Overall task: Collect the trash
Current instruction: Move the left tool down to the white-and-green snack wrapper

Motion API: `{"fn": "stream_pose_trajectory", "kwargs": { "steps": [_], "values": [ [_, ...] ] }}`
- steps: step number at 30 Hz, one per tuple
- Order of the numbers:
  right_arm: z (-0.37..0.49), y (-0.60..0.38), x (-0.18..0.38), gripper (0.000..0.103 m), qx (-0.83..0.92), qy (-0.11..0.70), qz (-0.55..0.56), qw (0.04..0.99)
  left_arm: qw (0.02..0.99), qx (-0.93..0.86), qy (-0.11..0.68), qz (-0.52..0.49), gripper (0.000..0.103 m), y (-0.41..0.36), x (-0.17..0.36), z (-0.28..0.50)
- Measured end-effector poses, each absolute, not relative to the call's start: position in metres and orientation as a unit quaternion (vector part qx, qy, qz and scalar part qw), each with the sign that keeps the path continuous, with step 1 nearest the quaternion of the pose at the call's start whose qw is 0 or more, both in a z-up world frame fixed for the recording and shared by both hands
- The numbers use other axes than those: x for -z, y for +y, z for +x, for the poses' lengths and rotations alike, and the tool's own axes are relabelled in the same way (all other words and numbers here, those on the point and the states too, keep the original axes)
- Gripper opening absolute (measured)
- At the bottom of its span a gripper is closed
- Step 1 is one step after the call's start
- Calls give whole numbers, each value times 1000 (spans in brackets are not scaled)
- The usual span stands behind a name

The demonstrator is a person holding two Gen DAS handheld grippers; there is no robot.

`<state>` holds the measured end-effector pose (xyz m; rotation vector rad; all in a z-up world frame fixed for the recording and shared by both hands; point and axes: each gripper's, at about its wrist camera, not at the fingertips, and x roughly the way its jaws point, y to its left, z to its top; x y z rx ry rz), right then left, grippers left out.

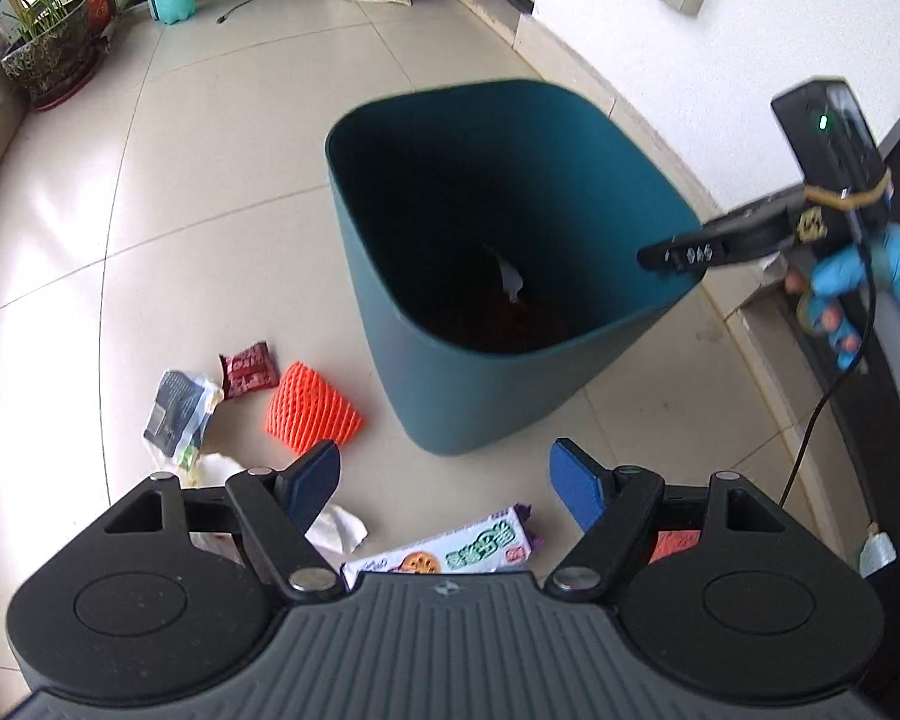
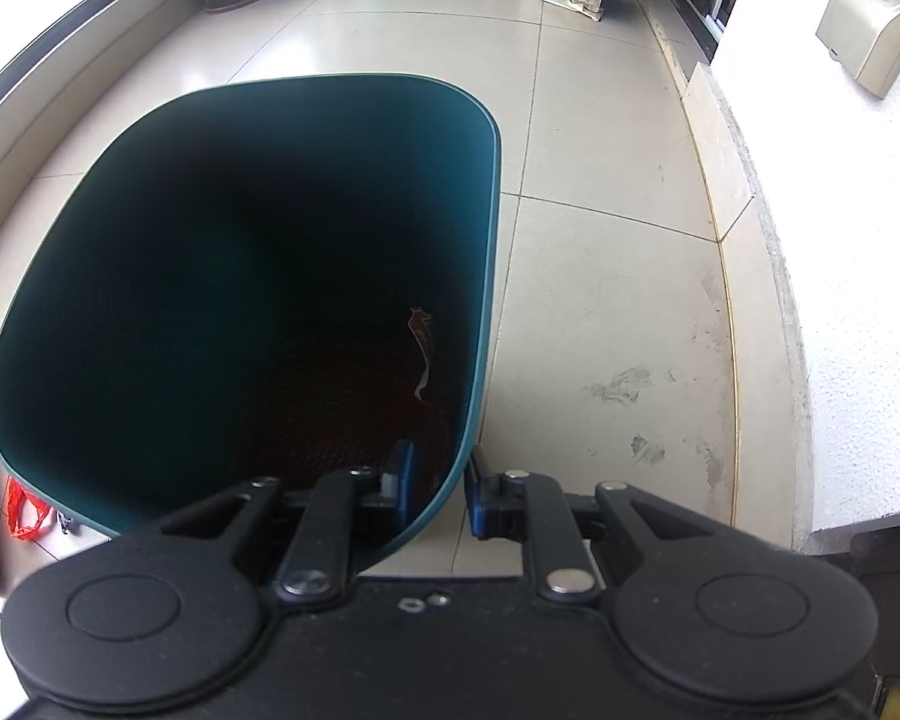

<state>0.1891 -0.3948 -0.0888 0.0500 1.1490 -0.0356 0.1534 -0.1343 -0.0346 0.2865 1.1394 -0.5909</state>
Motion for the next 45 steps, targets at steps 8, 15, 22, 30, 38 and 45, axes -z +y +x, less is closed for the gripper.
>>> {"fn": "stream_pose_trajectory", "kwargs": {
  "steps": [8,15,22,30,38,45],
  "values": [
    [188,-393,88,17,15,542,23,840,742,269,595,152,83,-135,121,144],
    [187,-393,88,17,14,542,23,840,703,297,606,226,86,-155,202,126],
    [186,-393,88,18,10,540,23,841,679,328,585,299,86,-170,256,116],
    [187,-397,89,19,7,540,36,841,645,338,597,336,86,-182,307,128],
    [188,-402,93,21,3,543,43,839,652,338,620,276,89,-177,310,155],
    [189,-402,95,21,5,543,46,838,674,302,593,320,89,-181,318,162]
  ]
}}
